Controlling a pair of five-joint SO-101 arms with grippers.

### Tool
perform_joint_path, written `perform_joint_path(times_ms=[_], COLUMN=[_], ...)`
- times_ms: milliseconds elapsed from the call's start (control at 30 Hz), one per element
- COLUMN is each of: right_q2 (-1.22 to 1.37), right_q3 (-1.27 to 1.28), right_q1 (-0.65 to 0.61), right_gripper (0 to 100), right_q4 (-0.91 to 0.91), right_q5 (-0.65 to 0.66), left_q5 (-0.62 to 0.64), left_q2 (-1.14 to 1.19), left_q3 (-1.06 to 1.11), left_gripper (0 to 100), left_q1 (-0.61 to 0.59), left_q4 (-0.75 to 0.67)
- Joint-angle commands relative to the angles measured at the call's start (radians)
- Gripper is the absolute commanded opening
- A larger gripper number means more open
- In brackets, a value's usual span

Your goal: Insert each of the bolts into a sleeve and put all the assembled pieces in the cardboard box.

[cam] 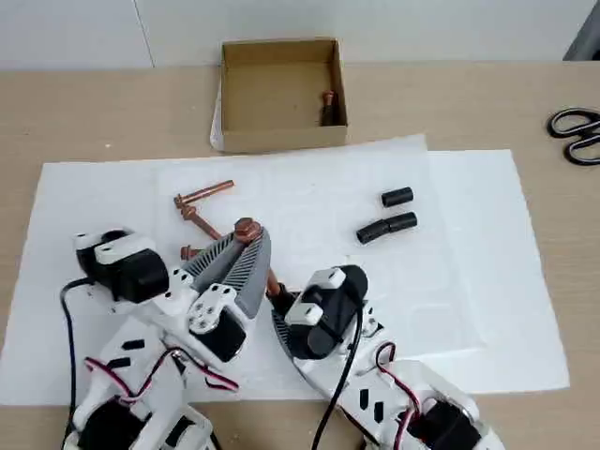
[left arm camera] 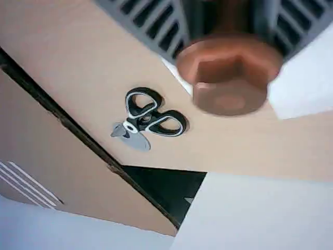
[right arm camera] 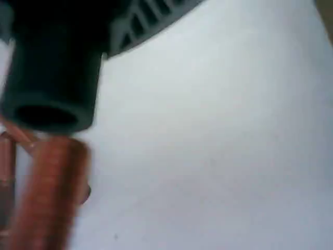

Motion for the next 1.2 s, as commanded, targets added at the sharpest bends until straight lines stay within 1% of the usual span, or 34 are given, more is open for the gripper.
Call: perform_joint_path(times_ms=[0,400,533,633,767,900,1167], right_q2=[-0.007,-0.008,-0.008,-0.008,-0.008,-0.008,-0.007], right_q3=[-0.011,-0.023,-0.058,-0.066,-0.066,-0.066,-0.061], right_q1=[-0.004,-0.002,0.041,0.062,0.059,0.058,0.056], right_gripper=[0.4,0.4,0.4,0.4,0.4,0.4,0.4], right_q4=[-0.019,-0.025,-0.022,-0.018,-0.025,-0.025,-0.027], right_q5=[-0.005,-0.006,-0.006,-0.006,-0.008,-0.009,-0.009], left_q5=[-0.043,-0.048,-0.041,-0.04,-0.038,0.008,0.009], left_q2=[-0.005,-0.005,-0.005,-0.005,-0.005,-0.005,-0.003], left_q3=[0.013,0.059,0.062,0.081,0.097,0.097,0.099], left_gripper=[1,1,1,1,1,1,1], left_q1=[0.005,0.002,-0.028,-0.028,-0.025,-0.023,-0.023], left_q4=[-0.077,-0.095,-0.094,-0.094,-0.097,-0.097,-0.097])
